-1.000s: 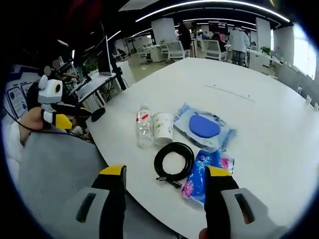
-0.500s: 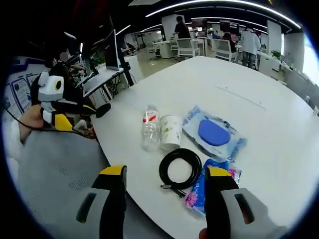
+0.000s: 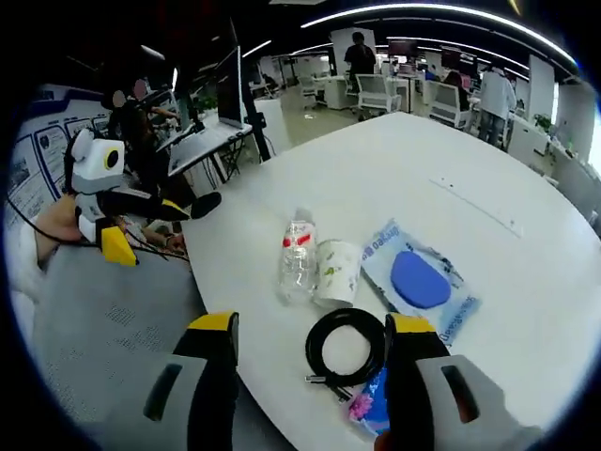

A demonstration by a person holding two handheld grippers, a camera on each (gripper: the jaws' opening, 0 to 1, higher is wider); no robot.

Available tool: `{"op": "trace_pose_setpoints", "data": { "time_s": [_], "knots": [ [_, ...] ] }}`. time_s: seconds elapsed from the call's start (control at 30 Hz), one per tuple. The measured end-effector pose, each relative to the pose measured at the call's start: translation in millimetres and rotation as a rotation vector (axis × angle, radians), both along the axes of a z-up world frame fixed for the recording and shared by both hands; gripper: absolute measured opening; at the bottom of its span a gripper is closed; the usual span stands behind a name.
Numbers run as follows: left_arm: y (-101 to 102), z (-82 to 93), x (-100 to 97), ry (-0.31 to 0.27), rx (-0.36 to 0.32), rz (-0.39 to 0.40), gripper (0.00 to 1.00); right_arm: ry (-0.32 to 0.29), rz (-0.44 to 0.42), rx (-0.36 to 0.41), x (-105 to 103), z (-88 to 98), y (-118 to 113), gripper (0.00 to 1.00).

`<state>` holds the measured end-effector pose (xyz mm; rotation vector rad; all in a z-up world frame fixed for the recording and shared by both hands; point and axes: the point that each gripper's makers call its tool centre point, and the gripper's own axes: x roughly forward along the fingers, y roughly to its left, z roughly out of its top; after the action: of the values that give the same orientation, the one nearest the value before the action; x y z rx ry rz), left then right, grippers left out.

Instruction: Arrange the tabletop items into an orderly group along one side of the table until the central work area is clear of visible clutter.

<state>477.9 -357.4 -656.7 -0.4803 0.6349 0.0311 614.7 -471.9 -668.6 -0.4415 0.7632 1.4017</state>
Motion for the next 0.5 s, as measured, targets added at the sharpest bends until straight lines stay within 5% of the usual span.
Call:
{"op": "trace_pose_setpoints", "data": {
  "time_s": [0.5],
  "knots": [
    [3,-1.2,-0.5,0.001,0.008,0.014,0.84,-0.021,0.129,-0.013,-9,-4.4,44,0.60]
  ]
}}
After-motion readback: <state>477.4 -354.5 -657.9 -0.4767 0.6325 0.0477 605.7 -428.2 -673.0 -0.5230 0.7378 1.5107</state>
